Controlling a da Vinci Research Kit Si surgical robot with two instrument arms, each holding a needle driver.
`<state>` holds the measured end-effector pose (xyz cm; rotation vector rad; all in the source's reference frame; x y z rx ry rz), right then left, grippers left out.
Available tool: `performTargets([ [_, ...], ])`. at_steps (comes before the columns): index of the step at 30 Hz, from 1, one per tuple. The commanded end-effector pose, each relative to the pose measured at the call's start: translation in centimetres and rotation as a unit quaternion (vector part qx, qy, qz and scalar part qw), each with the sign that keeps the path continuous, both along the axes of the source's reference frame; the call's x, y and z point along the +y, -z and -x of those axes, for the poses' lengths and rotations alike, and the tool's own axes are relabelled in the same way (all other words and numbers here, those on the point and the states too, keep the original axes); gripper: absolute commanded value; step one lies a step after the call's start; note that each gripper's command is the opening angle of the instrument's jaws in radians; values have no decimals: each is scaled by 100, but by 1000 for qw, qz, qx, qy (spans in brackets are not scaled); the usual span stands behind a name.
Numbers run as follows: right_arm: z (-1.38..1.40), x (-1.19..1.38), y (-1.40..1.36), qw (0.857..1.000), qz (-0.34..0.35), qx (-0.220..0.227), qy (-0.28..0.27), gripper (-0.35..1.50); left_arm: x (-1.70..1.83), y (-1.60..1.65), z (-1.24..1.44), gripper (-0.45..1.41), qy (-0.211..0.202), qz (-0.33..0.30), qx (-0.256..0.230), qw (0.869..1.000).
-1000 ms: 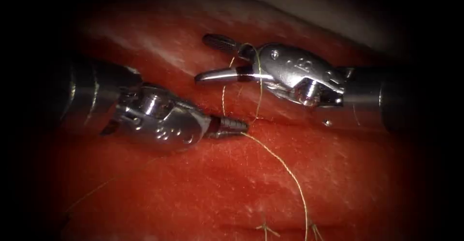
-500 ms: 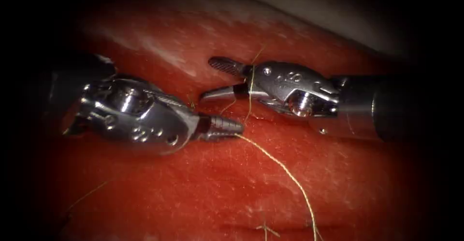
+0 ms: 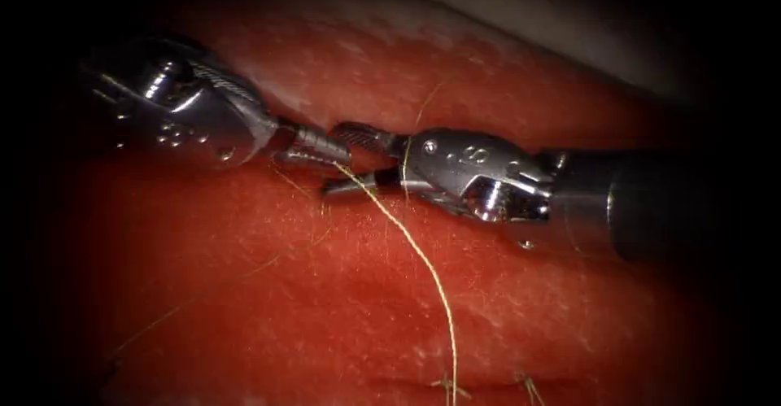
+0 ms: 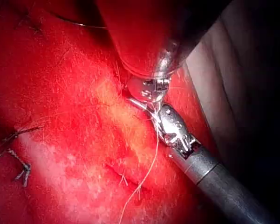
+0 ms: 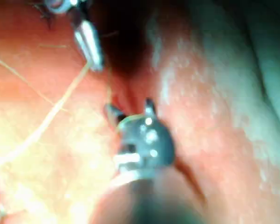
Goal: Wound Closure
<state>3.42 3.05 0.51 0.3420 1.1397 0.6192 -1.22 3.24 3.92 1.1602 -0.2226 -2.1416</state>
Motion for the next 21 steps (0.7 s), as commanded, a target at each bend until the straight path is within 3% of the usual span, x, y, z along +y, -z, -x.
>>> performTargets([
  [1, -10, 1, -3, 1000, 0, 4, 3, 78, 0, -9, 5, -35, -4, 6, -4, 1000],
  [4, -15, -3, -3, 1000, 0, 10, 13, 78, 8, -17, 4, -35, -14, 15, -17, 1000],
  [7, -19, -9, -2, 999, 1, 24, 33, 76, 24, -30, 5, -35, -15, 11, -60, 998],
  [12, -20, -13, 1, 998, 1, 32, 47, 73, 43, -54, -5, -35, -50, 29, -80, 995],
  [17, -19, -13, 1, 998, 2, 38, 53, 73, 56, -70, -15, -35, -114, 37, -83, 989],
  [19, -18, -13, 1, 998, -2, 47, 47, 71, 51, -79, -17, -35, -161, 80, -103, 978],
  [21, -16, -12, 1, 998, -4, 50, 45, 71, 46, -79, -18, -35, -182, 97, -112, 972],
])
